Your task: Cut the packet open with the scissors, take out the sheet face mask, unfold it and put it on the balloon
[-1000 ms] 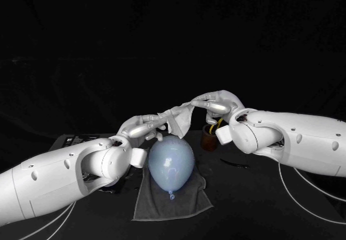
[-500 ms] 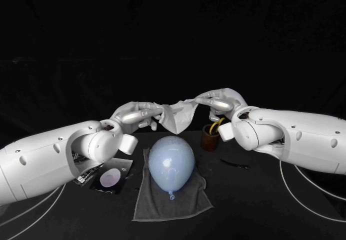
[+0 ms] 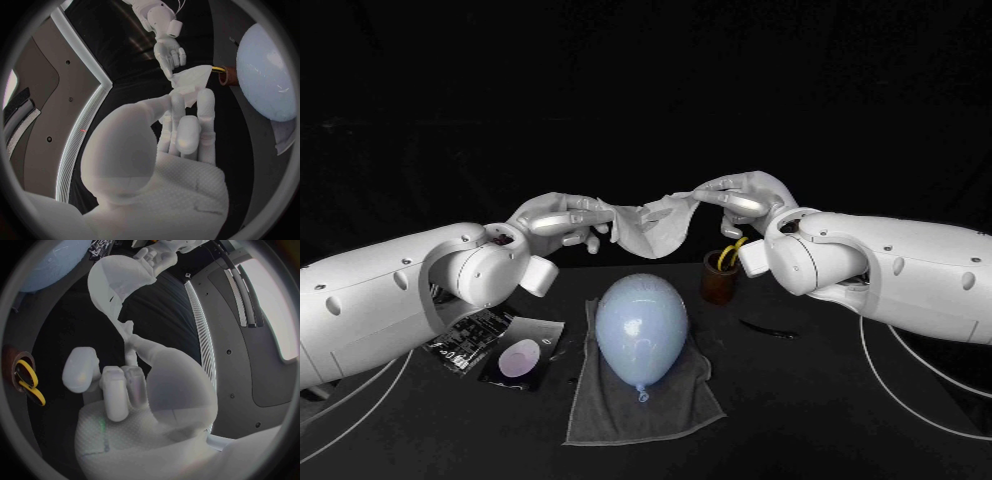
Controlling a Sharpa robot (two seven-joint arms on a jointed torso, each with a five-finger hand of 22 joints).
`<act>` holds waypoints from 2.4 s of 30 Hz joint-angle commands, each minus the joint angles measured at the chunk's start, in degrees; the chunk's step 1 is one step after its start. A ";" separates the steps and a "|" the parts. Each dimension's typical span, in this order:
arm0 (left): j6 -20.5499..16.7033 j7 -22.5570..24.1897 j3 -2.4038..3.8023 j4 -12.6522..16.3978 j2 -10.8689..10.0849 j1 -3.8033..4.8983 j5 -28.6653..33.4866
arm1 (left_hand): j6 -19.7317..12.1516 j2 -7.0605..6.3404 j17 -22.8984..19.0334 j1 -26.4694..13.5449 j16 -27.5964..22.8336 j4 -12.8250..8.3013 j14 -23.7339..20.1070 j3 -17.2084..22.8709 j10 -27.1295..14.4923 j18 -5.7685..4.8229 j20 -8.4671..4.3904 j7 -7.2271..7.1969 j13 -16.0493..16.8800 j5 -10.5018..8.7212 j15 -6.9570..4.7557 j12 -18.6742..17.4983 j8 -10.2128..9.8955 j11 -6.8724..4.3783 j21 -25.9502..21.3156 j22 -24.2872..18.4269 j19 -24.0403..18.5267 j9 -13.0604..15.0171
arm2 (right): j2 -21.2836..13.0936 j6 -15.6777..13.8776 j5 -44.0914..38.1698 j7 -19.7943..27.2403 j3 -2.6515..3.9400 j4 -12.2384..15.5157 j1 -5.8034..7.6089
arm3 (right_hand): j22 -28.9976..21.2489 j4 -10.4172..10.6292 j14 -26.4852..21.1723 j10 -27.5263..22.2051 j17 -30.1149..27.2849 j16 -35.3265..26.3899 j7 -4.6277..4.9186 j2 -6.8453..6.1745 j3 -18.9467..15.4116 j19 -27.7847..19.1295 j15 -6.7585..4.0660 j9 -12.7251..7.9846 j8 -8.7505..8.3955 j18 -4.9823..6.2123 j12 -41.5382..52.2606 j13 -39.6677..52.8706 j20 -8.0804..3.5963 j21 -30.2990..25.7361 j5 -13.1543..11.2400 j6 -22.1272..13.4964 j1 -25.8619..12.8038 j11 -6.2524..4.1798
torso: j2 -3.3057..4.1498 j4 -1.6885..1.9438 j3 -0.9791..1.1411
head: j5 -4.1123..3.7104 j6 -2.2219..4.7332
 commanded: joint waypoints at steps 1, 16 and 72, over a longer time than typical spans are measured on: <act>1.78 -0.99 0.05 -0.45 -0.27 0.18 -1.73 | 0.28 0.22 0.24 -0.45 0.33 -0.03 0.47 0.48 0.39 0.78 -0.01 0.09 -0.06 0.22 0.02 0.42 0.22 0.12 0.37 0.13 -0.47 5.23 | -0.17 -0.45 0.57 1.45 0.11 -0.06 0.12 | 5.06 0.05 5.85 5.55 15.09 0.23 -0.04 0.40 0.23 0.25 -0.39 2.08 0.22 0.99 0.20 14.26 0.04 0.33 0.13 0.31 0.05 -0.45 | 0.03 -0.01 -0.12 | -0.16 0.16; 0.43 -1.36 -0.04 -0.73 -1.66 0.23 -2.04 | 0.36 0.09 0.95 -0.90 0.74 -0.31 0.80 0.75 0.46 0.78 -0.02 0.07 -0.09 0.21 0.00 0.52 0.26 0.10 0.71 0.36 -0.53 5.32 | -0.80 -1.16 1.22 2.31 0.15 0.44 0.19 | 5.09 -0.08 5.85 5.56 15.09 0.23 -0.04 0.39 0.27 0.27 -0.39 2.11 0.27 0.99 0.22 14.28 0.03 0.37 0.13 0.28 0.01 -0.46 | 0.01 0.10 -0.20 | -0.31 0.50; 0.19 -2.05 -1.96 7.97 -7.98 -2.34 -1.24 | -0.15 0.05 2.09 -2.21 1.53 -0.48 1.39 0.88 0.49 0.77 0.02 0.08 -0.16 0.20 0.02 0.73 0.17 0.11 1.36 0.79 -0.70 5.51 | -7.23 -2.20 2.25 2.76 -0.63 11.02 -2.51 | 5.13 -0.36 5.85 5.59 15.09 0.23 -0.03 0.37 0.31 0.29 -0.40 2.18 0.42 0.99 0.28 14.32 0.02 0.38 0.13 0.23 -0.20 -0.46 | -0.09 0.02 -0.23 | 0.74 -0.82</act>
